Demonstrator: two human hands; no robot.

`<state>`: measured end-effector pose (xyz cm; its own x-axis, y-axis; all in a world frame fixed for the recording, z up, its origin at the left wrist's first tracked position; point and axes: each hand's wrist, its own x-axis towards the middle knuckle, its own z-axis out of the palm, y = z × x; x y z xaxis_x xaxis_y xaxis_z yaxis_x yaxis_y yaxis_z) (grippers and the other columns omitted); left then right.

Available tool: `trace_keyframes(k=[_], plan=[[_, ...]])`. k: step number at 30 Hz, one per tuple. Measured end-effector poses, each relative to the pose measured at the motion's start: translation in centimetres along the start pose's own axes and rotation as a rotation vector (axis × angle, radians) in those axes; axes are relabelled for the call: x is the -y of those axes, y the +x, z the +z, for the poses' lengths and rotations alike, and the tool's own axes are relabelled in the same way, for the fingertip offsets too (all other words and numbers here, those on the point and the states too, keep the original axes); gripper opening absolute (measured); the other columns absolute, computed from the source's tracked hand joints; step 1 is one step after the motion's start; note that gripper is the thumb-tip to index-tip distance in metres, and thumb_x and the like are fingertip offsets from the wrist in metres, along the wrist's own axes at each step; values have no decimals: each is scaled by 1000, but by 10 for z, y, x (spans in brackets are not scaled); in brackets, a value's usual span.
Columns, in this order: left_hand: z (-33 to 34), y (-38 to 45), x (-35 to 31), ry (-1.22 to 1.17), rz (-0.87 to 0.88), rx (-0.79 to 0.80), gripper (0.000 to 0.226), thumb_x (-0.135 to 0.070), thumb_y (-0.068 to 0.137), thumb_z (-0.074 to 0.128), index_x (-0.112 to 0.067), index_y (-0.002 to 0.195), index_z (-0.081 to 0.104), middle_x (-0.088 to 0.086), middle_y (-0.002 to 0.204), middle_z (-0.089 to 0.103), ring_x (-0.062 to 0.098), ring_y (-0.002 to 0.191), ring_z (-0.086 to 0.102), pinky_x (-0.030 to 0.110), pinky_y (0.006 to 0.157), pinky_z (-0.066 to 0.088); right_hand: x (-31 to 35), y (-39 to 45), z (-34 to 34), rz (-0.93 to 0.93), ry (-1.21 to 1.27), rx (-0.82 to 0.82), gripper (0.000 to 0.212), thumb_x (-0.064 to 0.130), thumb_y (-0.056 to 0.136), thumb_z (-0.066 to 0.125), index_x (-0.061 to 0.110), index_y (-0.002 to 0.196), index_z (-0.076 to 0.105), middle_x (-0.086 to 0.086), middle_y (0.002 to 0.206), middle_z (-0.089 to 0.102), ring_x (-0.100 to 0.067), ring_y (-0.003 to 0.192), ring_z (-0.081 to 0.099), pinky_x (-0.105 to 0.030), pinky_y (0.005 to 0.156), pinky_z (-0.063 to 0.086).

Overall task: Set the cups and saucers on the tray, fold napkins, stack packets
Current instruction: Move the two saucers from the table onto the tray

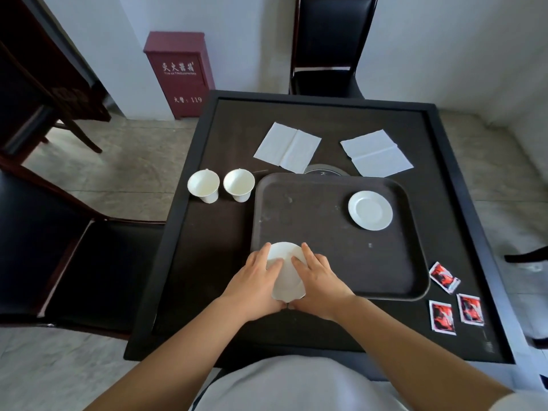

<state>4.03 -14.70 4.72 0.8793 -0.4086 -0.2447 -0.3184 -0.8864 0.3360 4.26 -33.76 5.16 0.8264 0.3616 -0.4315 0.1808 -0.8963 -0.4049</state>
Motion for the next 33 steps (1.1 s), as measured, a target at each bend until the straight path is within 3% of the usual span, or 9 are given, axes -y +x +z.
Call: trace_keyframes(k=[11, 22, 29, 33], plan=[[-8, 61, -30, -16, 5, 68, 82, -60, 73, 71, -29, 136, 28, -6, 155, -4, 27, 141, 15, 41, 91, 48, -50, 21, -30, 59, -1, -4, 101, 61, 76, 69, 25, 151, 12, 4, 159, -11, -24, 141, 5, -43, 108, 34], [-8, 146, -2, -49, -52, 119, 89, -66, 69, 70, -28, 139, 31, -6, 157, -2, 29, 141, 12, 49, 96, 45, -87, 103, -57, 61, 5, 50, 99, 57, 71, 74, 23, 149, 23, -1, 160, -8, -25, 141, 6, -43, 112, 30], [-3, 194, 26, -124, -64, 174, 92, -64, 71, 71, -20, 142, 34, 0, 161, -3, 27, 145, 4, 48, 108, 35, -98, 152, -71, 65, -50, 88, 96, 57, 74, 72, 19, 148, 24, -12, 161, -1, -34, 141, 13, -38, 111, 24], [-1, 212, 36, -138, -66, 177, 91, -64, 71, 70, -21, 142, 35, 1, 162, -2, 27, 145, 5, 46, 109, 34, -105, 170, -73, 77, -16, 86, 90, 56, 72, 73, 21, 144, 32, -9, 160, 1, -33, 141, 14, -40, 109, 30]])
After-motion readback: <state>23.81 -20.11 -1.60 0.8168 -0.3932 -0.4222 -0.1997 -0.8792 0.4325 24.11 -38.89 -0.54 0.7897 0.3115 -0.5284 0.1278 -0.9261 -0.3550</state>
